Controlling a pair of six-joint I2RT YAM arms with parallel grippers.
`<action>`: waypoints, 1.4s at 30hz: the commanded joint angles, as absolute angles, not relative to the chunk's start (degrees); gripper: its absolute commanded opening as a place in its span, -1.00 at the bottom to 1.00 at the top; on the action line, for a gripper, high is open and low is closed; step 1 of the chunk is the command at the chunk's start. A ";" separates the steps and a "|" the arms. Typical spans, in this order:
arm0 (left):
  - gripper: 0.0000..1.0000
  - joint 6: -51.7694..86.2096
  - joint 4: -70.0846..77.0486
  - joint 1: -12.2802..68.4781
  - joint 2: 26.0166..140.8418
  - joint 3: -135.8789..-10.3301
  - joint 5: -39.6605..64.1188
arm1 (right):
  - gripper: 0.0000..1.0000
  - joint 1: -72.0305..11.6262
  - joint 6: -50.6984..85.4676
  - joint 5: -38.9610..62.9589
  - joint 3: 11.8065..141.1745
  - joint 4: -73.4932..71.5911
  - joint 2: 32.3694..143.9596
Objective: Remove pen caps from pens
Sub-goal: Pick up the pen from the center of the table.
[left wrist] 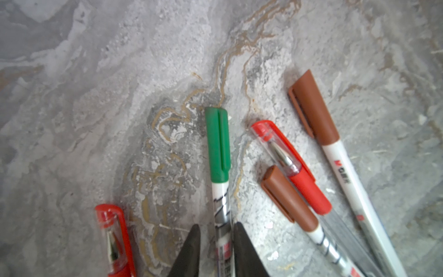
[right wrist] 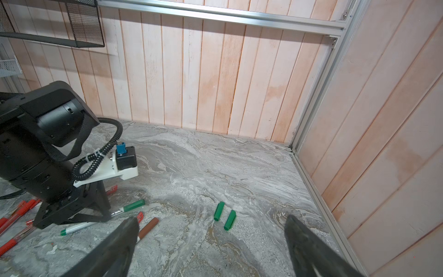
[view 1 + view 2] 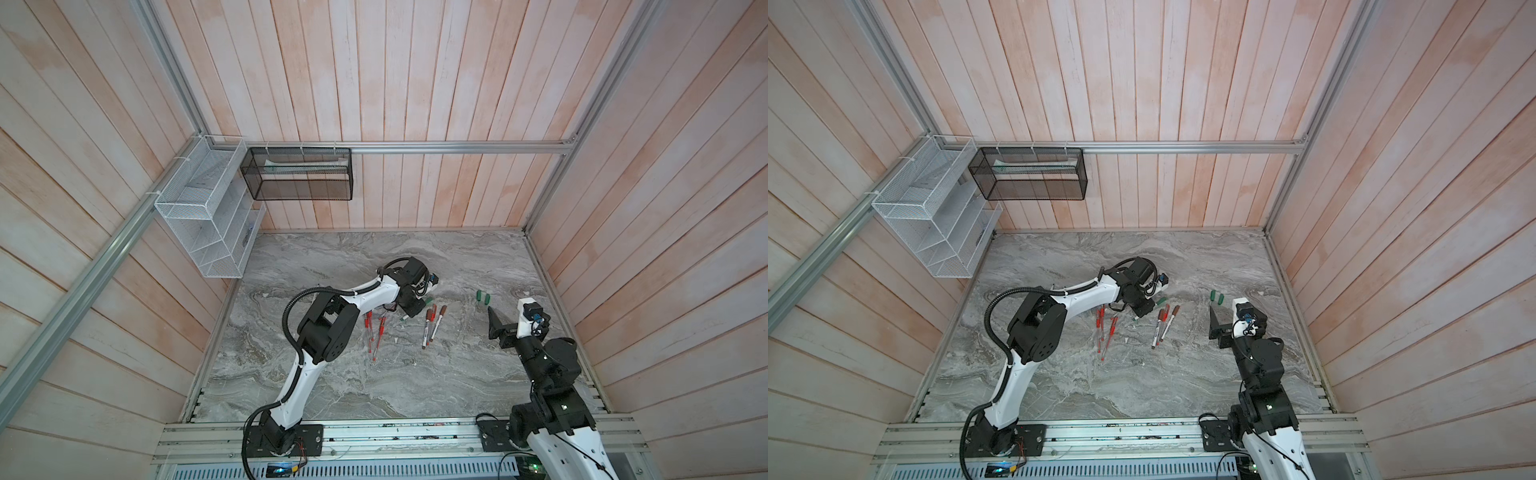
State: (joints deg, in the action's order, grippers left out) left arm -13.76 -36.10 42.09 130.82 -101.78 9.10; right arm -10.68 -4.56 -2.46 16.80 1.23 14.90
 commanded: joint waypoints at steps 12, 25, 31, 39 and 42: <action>-0.90 -11.50 -37.54 42.15 129.69 -99.60 10.03 | 0.91 -10.48 -5.01 -1.80 16.44 -0.07 14.06; -0.96 -7.01 -38.32 40.10 120.23 -102.63 17.40 | 0.91 -10.46 -4.39 -2.03 16.50 -0.81 16.24; -0.96 -3.98 -35.01 35.33 110.57 -95.35 23.11 | 0.90 -10.47 -3.09 0.97 18.57 -0.26 19.16; -0.96 -2.94 -26.95 28.06 95.92 -80.46 29.79 | 0.85 -10.55 3.34 4.45 24.71 0.26 26.77; -0.97 -3.61 -22.74 25.87 90.39 -73.79 31.01 | 0.80 -10.79 11.57 6.11 27.52 -2.35 31.67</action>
